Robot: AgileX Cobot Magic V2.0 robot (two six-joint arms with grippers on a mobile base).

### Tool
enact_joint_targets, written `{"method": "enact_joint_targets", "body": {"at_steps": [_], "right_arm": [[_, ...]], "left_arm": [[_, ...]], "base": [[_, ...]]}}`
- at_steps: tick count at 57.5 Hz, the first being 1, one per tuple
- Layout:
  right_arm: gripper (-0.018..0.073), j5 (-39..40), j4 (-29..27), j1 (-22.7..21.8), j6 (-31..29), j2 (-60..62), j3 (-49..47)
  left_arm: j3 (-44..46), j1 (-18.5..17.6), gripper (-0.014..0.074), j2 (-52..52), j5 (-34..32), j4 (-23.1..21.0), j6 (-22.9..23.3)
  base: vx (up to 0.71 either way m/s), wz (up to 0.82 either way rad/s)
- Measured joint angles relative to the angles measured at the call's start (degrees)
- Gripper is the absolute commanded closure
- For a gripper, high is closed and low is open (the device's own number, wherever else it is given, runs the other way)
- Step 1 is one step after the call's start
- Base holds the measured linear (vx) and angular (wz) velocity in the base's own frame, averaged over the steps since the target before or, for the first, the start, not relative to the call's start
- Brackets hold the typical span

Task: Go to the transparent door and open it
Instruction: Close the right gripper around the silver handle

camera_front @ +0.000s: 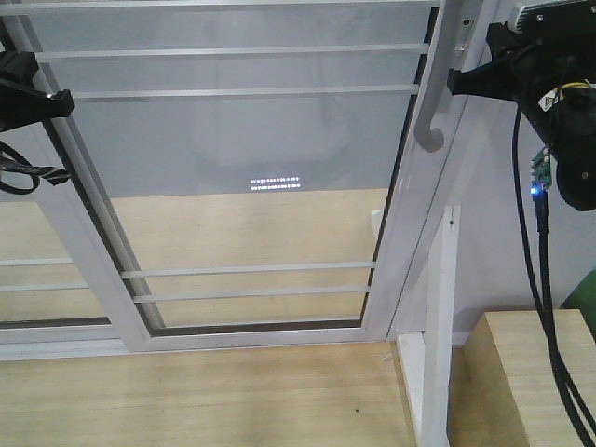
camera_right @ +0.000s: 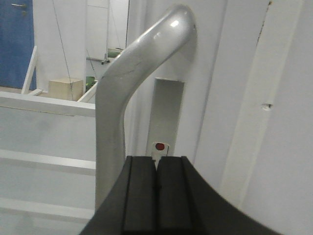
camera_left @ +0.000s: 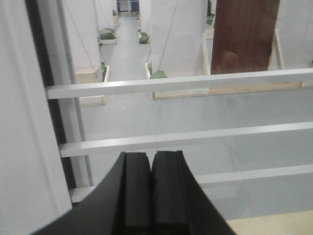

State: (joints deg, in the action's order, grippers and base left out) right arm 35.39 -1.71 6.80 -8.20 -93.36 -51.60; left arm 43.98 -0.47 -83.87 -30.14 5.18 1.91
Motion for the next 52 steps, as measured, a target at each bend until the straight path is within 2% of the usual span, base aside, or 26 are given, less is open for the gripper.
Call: {"method": "enact_joint_targets", "body": {"at_steps": [10, 20, 25, 29, 37, 52], "right_arm": [[0.033, -3.23, 8.92, 0.0, 4.95, 0.0, 0.0], [0.0029, -5.51, 19.17, 0.0, 11.36, 0.0, 0.0], [-0.0093, -5.63, 19.3, 0.04, 13.57, 0.0, -0.04], [-0.0146, -5.97, 16.53, 0.04, 14.34, 0.0, -0.04], [-0.0151, -5.35, 10.5, 0.04, 14.77, -1.16, -0.07], [-0.0083, -0.67, 9.07, 0.04, 14.43, -7.23, -0.31]], "left_arm": [[0.0, 0.0, 0.0253, 0.0, -0.07, 0.76, 2.56], [0.0, 0.0, 0.0072, 0.0, -0.07, 0.78, 5.4], [0.0, 0.0, 0.0012, 0.0, -0.07, 0.78, 5.69], [0.0, 0.0, -0.0006, 0.0, -0.07, 0.78, 5.77], [0.0, 0.0, 0.0006, 0.0, -0.07, 0.78, 5.9], [0.0, 0.0, 0.0011, 0.0, -0.07, 0.78, 5.9]], "base": [[0.0, 0.0], [0.0, 0.0], [0.0, 0.0], [0.0, 0.0], [0.0, 0.0], [0.0, 0.0]]}}
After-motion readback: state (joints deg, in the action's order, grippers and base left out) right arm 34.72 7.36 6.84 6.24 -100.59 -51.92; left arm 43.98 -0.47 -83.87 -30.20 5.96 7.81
